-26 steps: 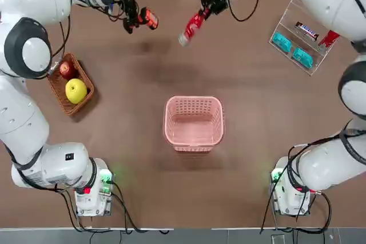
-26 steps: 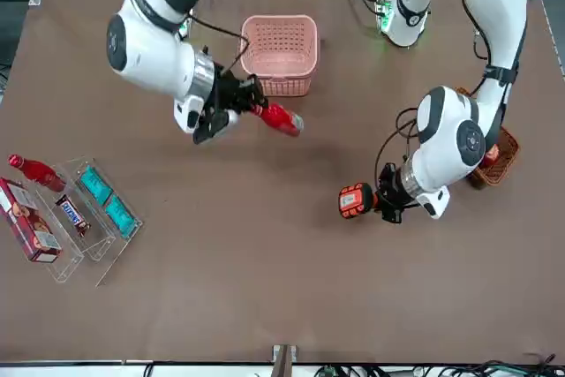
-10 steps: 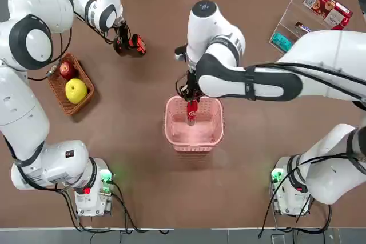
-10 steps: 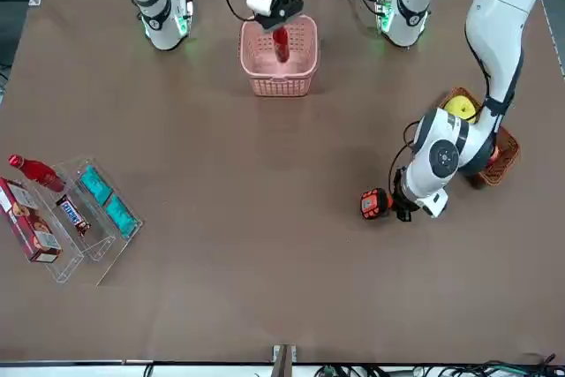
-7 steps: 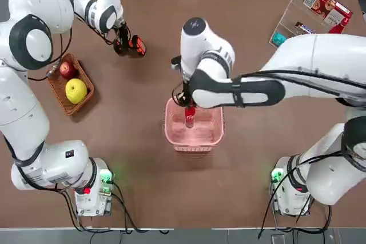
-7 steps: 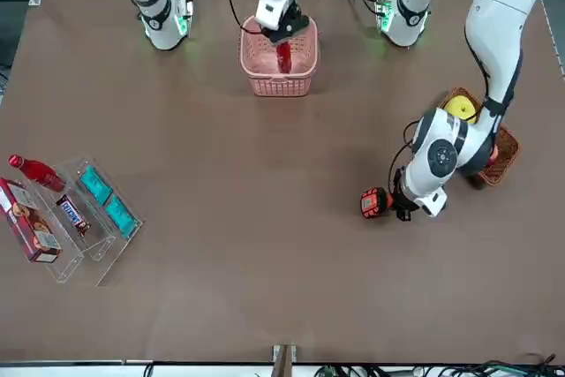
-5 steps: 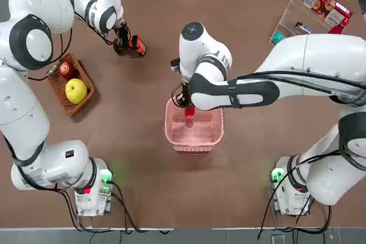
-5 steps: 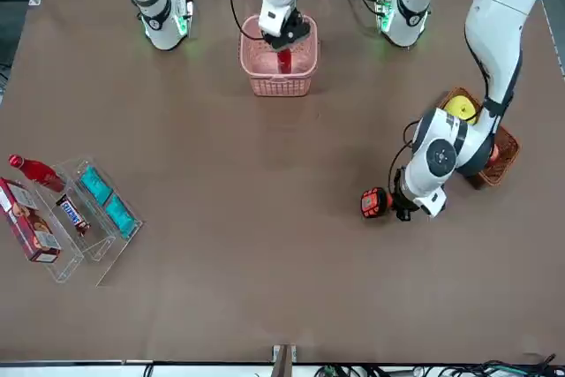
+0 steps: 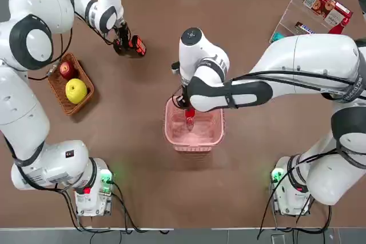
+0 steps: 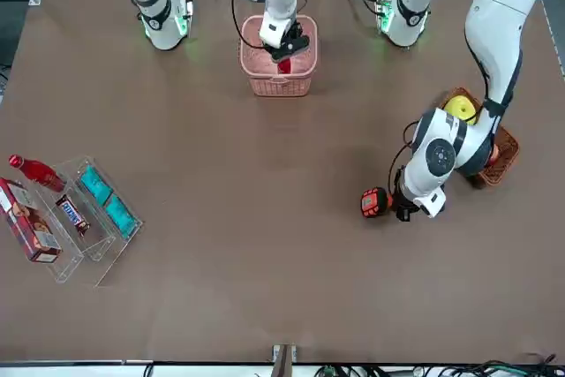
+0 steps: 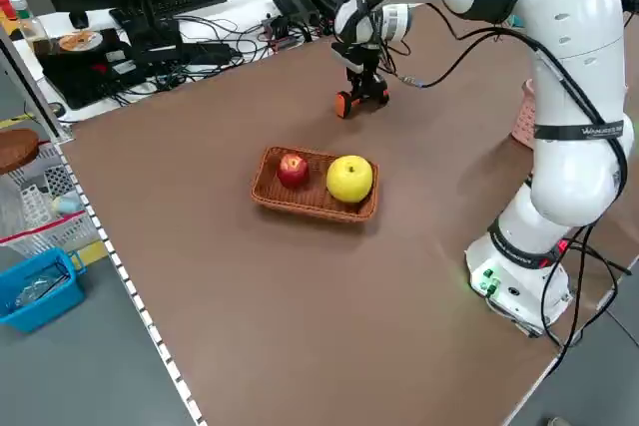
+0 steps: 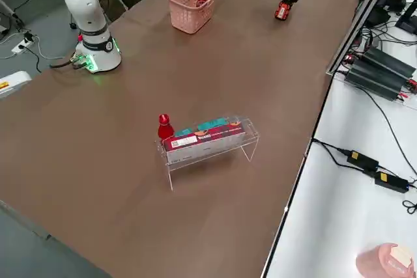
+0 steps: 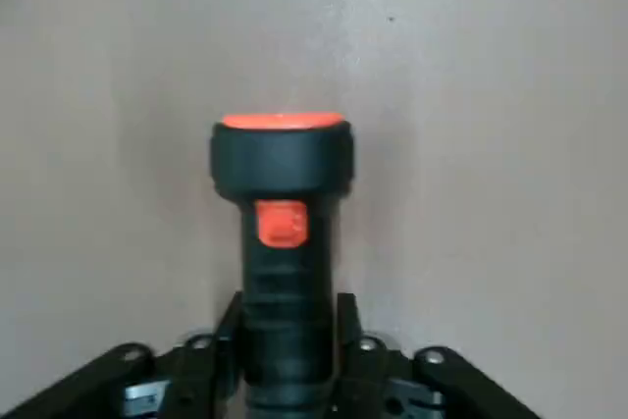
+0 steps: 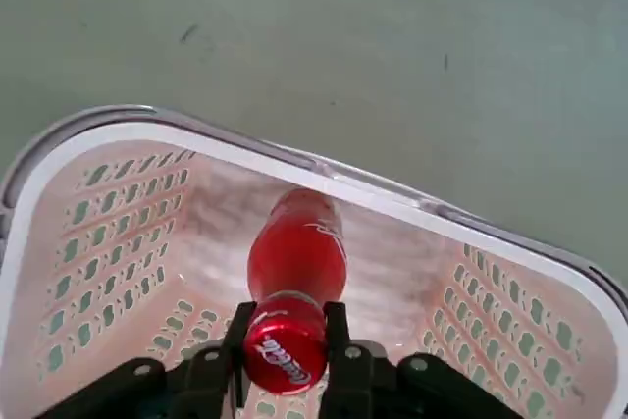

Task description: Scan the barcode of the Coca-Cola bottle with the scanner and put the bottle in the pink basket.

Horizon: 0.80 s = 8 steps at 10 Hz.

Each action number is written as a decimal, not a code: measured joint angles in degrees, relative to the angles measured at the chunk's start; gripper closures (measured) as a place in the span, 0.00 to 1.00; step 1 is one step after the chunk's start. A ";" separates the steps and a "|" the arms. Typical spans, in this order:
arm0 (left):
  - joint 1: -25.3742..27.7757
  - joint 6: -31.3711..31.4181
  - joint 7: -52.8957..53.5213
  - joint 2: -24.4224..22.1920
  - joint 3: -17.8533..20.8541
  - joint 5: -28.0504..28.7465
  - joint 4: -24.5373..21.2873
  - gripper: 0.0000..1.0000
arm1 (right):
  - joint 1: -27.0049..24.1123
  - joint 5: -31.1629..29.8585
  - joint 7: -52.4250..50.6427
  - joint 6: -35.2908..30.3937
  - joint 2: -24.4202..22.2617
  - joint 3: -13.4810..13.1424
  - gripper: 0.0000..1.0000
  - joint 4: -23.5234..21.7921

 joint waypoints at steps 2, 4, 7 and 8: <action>-0.01 0.00 0.24 0.00 -0.10 0.01 0.00 0.39 | 0.00 -1.01 0.22 0.03 -0.01 -0.01 0.65 0.01; -0.02 0.00 0.53 0.00 -0.12 0.02 0.00 0.28 | 0.00 -1.85 0.44 0.17 -0.03 -0.01 0.57 0.03; -0.02 0.01 5.30 -0.10 -0.25 0.15 0.50 0.00 | 0.00 -1.96 0.55 0.22 -0.08 -0.16 0.48 0.07; -0.01 0.00 7.09 -0.45 -0.26 0.63 1.00 0.00 | 0.00 -1.97 0.56 0.26 -0.42 -0.29 0.36 0.24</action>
